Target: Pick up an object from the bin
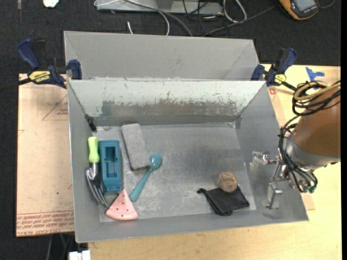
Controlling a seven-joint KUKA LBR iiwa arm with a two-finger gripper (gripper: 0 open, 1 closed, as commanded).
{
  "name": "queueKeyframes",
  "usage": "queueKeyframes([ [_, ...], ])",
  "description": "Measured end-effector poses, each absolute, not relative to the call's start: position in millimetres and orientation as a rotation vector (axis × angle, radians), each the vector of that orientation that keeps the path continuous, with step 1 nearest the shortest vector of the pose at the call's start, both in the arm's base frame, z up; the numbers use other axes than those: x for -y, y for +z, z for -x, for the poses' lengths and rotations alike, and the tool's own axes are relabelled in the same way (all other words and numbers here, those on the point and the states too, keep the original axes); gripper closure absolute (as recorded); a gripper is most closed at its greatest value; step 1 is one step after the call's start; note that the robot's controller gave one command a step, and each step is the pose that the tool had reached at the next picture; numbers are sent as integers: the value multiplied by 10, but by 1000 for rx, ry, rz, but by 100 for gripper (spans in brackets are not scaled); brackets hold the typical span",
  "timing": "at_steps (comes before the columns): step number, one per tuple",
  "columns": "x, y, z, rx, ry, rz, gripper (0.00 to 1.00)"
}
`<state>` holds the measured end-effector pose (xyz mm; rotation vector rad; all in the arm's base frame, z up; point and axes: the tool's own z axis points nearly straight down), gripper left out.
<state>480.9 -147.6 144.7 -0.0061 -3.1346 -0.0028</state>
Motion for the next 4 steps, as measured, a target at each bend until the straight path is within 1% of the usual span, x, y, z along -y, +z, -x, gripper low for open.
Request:
queueKeyframes([
  [1,1469,1490,-4828,3142,0,-1,0],
  [2,1193,932,-4852,3140,-2,168,0],
  [3,1056,704,-4989,3116,-1,452,0],
  [4,754,699,-4970,3128,-5,318,100],
])
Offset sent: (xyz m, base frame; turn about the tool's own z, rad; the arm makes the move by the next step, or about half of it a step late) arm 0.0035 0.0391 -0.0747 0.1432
